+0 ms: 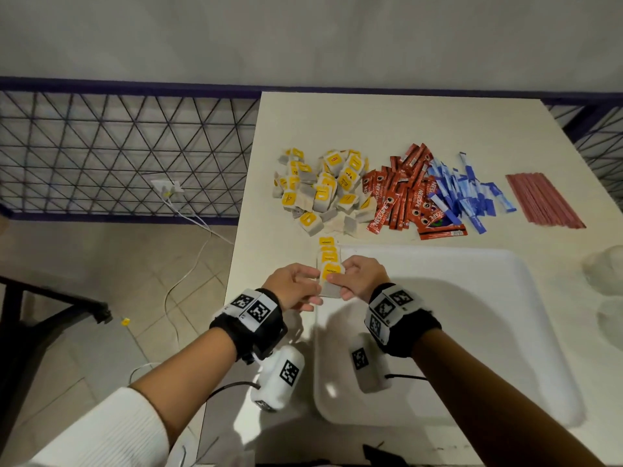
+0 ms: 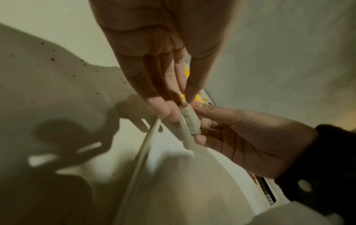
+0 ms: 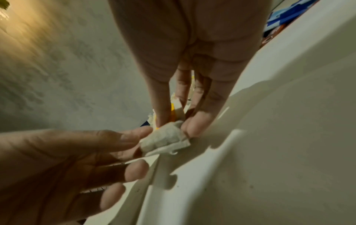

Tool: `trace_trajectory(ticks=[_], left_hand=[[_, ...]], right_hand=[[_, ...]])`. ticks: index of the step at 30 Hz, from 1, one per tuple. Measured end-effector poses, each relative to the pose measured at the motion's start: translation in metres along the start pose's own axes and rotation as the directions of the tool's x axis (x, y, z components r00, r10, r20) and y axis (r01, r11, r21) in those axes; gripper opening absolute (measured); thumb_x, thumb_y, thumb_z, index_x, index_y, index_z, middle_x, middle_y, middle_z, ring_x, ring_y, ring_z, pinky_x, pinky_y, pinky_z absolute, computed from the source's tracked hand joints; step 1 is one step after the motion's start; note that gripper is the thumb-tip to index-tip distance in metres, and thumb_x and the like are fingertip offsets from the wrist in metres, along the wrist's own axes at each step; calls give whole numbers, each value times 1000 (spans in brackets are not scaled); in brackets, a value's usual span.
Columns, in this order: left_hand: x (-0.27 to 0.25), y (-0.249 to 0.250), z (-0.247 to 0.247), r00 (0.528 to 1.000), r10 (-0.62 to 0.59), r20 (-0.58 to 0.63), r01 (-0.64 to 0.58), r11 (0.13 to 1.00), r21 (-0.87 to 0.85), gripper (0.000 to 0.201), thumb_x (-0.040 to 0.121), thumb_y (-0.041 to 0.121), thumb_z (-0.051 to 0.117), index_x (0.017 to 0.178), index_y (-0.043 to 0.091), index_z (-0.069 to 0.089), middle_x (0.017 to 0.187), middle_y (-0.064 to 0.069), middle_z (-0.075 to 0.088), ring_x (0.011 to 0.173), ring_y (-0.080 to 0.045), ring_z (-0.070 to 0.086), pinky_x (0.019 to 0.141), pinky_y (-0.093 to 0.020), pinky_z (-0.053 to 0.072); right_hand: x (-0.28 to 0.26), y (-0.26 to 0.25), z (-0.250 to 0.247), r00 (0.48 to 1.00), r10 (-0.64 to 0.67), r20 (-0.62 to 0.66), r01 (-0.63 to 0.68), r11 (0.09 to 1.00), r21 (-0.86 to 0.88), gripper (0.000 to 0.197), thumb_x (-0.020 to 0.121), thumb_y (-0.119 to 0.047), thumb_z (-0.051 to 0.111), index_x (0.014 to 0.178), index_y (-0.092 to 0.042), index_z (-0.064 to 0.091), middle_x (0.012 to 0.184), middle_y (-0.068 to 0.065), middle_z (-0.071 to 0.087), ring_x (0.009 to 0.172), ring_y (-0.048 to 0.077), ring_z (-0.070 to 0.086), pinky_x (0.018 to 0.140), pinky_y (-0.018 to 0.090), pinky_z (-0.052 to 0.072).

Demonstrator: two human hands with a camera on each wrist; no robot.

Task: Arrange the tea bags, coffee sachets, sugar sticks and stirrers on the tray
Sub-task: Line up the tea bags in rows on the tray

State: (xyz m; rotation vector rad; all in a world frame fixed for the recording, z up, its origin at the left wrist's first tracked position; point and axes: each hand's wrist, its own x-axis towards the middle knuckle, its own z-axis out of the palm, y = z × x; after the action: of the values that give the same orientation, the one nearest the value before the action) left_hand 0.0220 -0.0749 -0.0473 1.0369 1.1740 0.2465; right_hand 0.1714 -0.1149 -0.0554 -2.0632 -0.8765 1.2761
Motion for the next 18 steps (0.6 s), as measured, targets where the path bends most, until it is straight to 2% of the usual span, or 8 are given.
trace_trajectory(ticks=[3,6,10,13,15,18], left_hand=[[5,0,-2,1000,10,-21,-9,1000,25,19,83,-8,59,90,9,57,71,-12,62,52,-16,63,49,-23,53],[9,1,-5,999,7,-40,-4,997,83,19,82,-9,60,90,8,58,70,-12,62,50,-17,60,48,-23,51],[14,4,-11,999,23,-41,-14,981,192,16,83,3,66,94,8,57,66,-8,61,46,-14,56,43,-20,46],[19,6,-10,997,61,-57,-42,958,285,28,79,10,72,101,11,54,63,-4,58,50,-17,52,46,-20,44],[23,8,-8,994,96,-47,-72,923,378,37,77,17,74,106,16,50,64,-2,60,54,-16,55,53,-20,47],[28,8,-5,992,115,-57,-81,908,412,49,76,20,75,116,18,46,68,1,61,60,-11,57,74,-28,49]], right_hand=[[6,-5,3,999,-10,-34,8,998,-65,26,79,-25,71,91,-13,52,58,2,58,52,13,53,69,24,49],[10,-4,6,998,-29,-63,20,991,-130,25,78,-27,73,85,-15,52,58,-1,55,55,14,52,70,25,48],[12,0,6,997,-51,-63,43,991,-123,28,77,-27,73,72,-19,47,56,0,55,52,10,51,61,19,42],[12,0,4,996,-60,-66,53,993,-110,27,77,-28,74,76,-18,48,60,0,57,53,13,54,59,18,43],[12,0,2,995,-64,-79,54,991,-119,25,80,-32,70,87,-15,53,69,4,62,63,18,59,61,19,42],[14,0,2,990,-80,-117,66,990,-122,26,88,-30,58,102,-8,61,95,14,69,94,28,63,76,25,42]])
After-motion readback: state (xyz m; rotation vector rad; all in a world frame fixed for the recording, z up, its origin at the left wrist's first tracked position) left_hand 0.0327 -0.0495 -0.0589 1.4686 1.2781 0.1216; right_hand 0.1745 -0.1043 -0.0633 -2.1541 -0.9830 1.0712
